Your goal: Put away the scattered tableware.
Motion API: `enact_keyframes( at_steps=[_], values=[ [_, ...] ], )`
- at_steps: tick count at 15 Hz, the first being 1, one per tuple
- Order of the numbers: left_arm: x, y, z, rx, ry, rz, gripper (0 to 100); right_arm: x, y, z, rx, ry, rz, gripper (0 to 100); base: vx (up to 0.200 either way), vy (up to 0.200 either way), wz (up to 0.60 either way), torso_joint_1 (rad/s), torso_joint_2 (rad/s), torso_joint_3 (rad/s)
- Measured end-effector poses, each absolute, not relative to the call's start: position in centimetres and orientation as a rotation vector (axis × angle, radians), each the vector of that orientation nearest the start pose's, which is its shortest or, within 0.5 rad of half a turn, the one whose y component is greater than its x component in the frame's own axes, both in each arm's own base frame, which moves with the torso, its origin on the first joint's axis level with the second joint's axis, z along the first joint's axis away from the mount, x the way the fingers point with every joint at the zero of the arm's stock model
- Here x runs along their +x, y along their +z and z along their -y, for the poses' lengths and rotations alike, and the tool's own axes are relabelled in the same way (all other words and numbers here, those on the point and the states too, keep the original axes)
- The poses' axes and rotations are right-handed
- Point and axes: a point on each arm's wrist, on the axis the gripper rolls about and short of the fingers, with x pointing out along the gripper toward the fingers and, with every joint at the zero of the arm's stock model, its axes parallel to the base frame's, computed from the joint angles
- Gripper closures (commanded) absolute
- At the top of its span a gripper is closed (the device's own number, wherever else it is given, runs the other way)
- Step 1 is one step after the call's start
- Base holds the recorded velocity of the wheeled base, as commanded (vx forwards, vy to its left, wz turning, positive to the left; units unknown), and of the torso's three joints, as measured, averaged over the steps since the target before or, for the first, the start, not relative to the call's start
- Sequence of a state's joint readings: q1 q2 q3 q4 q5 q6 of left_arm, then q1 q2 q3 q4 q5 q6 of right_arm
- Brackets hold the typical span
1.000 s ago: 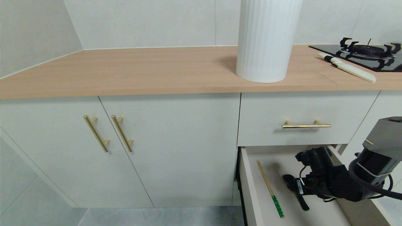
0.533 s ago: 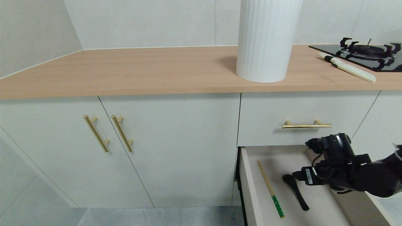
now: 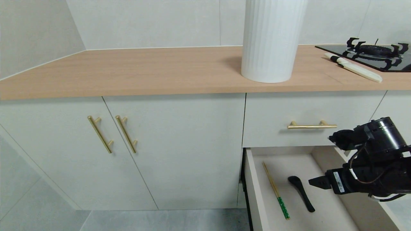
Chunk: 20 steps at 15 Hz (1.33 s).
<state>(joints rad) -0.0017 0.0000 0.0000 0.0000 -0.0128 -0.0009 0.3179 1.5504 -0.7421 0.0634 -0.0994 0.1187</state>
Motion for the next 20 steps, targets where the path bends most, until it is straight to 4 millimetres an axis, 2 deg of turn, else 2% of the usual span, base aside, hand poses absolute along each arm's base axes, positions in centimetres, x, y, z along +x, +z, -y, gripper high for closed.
enact_keyframes(
  at_steps=[2,5,12,15,17,20],
  values=[
    [-2.3,7.6,0.0,-0.001,-0.014,0.001,0,21.4,15.6,-7.3,-0.078,0.180,-0.855,0,-0.200,0.000,0.00,-0.005,0.00,0.005],
    [-2.3,7.6,0.0,-0.001,-0.014,0.001,0,20.5,15.9,-7.4,-0.115,0.206,-0.868,0,-0.133,0.000,0.00,0.002,0.00,0.000],
    [-2.3,7.5,0.0,0.000,-0.015,0.000,0,18.3,14.7,-8.4,-0.227,0.289,-1.001,0,0.000,0.000,0.00,0.000,0.00,0.000],
    [-2.3,7.6,0.0,0.000,-0.015,0.001,0,16.7,13.7,-9.3,-0.333,0.376,-1.059,0,0.000,0.000,0.00,0.000,0.00,0.000],
    [-2.3,7.6,0.0,0.000,-0.015,0.001,0,15.6,13.0,-9.4,-0.424,0.429,-1.133,0,0.000,0.000,0.00,0.000,0.00,0.000],
    [-2.3,7.6,0.0,0.000,-0.015,0.001,0,14.9,12.6,-9.3,-0.487,0.462,-1.179,0,0.000,0.000,0.00,0.000,0.00,0.000]
  ],
)
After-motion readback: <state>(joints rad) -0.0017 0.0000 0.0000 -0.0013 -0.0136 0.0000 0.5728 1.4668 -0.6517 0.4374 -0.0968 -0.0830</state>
